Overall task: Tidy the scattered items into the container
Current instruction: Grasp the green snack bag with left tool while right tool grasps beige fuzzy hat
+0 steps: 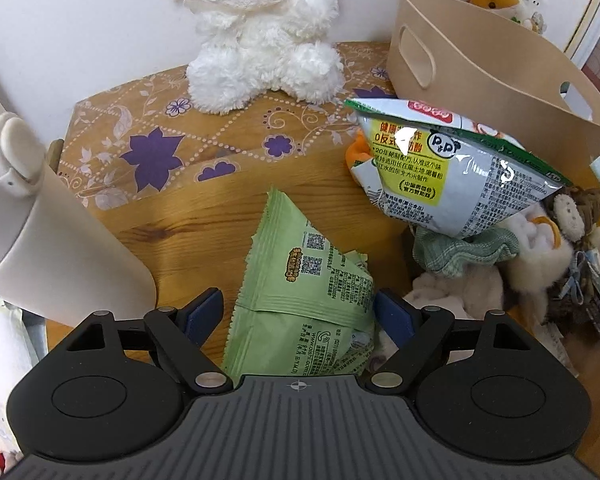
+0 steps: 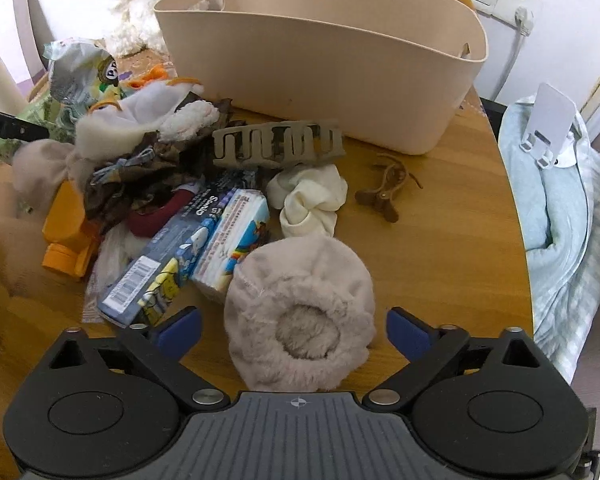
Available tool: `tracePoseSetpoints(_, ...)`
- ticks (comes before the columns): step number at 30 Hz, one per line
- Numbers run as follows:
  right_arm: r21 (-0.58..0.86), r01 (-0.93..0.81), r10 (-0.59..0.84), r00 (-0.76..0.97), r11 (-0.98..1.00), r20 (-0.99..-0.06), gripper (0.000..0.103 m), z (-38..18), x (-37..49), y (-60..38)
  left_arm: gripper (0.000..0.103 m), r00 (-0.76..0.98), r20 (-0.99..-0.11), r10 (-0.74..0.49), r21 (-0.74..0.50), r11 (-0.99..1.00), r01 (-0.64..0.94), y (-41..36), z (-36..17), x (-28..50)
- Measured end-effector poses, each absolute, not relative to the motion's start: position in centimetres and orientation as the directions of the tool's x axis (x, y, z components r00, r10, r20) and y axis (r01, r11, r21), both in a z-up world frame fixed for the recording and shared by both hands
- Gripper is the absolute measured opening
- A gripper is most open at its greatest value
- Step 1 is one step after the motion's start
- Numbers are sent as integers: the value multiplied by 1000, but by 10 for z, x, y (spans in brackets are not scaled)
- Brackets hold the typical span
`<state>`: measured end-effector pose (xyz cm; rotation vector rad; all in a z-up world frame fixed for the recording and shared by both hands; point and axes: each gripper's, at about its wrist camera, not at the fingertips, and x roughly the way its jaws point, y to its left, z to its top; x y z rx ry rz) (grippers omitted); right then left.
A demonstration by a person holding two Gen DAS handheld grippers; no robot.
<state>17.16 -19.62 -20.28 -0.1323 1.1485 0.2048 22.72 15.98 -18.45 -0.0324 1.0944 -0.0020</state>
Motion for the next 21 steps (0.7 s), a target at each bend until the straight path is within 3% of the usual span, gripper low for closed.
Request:
tracePoseSetpoints(3,30,-190,99,370,981,-924,88,-211,177,-202,72,433,-900,-43,-54,998,-12,160,-187,229)
tracePoseSetpoints(9,105,-132,148,377,986,-914,63,-216,178,-213,65,443,-896,-33,-31,999,12,150,-184,229)
tracePoseSetpoints(13,71,-158,127,379,985,-917,49,-214,175,-208,61,455,-890,-27,-28,1000,4,149,-181,225)
tracePoseSetpoints(21,94,-152,147,385,984,-911,46,-203,160,-218,57,460,-888,4,8,1000,6,154,-168,207)
